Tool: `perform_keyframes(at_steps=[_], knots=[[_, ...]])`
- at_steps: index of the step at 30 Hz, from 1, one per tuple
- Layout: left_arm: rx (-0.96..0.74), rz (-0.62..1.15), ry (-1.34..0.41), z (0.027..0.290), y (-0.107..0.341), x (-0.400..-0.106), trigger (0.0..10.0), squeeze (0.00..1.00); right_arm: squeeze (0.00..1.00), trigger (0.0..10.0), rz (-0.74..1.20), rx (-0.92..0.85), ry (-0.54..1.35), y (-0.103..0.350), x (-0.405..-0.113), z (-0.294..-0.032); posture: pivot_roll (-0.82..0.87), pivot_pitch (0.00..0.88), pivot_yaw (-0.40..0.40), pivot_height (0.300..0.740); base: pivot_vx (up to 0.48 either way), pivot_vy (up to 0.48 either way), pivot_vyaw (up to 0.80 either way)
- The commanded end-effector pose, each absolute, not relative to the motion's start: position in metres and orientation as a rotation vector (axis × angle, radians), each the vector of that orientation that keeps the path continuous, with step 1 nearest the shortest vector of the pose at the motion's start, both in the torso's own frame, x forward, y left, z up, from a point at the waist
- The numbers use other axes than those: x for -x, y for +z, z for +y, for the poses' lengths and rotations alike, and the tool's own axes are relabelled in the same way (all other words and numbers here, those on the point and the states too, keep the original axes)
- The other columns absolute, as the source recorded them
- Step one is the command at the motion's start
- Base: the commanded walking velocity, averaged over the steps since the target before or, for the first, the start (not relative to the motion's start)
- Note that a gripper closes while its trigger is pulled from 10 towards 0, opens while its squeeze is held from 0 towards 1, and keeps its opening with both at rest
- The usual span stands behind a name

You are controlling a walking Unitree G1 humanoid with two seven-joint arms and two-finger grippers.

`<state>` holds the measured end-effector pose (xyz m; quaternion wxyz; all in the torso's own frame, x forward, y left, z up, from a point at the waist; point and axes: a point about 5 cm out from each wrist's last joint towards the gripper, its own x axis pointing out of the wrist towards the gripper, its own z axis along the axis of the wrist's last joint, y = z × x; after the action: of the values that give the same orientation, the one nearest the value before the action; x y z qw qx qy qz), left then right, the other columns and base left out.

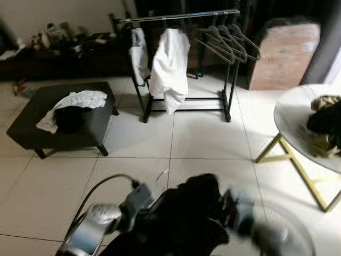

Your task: Hang hanger

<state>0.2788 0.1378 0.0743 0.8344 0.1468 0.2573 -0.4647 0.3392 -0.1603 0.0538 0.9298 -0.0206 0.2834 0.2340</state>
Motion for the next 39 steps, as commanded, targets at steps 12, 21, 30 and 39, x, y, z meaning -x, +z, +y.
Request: perform_keyframes(at_steps=[12,21,30,39], knots=[[-0.365,0.544,-0.878,0.154,0.075,-0.276,10.0,0.0,0.0,10.0,0.461,-0.086,0.024,0.036,-0.298,-0.198,-0.15,0.095,0.068,0.74,0.0,0.0,0.0],[-0.355,0.509,-0.779,0.158,0.077,-0.28,10.0,0.0,0.0,10.0,0.552,-0.083,-0.155,0.012,-0.264,-0.214,-0.14,0.089,0.066,0.74,0.0,0.0,0.0],[-0.34,0.454,-0.661,0.162,0.08,-0.283,10.0,0.0,0.0,10.0,0.803,0.005,-0.366,-0.045,-0.221,-0.244,-0.13,0.084,0.06,0.74,0.0,0.0,0.0],[-0.333,0.416,-0.617,0.163,0.084,-0.285,10.0,0.0,0.0,10.0,1.066,0.103,-0.345,-0.082,-0.169,-0.237,-0.12,0.086,0.058,0.74,0.0,0.0,0.0]])
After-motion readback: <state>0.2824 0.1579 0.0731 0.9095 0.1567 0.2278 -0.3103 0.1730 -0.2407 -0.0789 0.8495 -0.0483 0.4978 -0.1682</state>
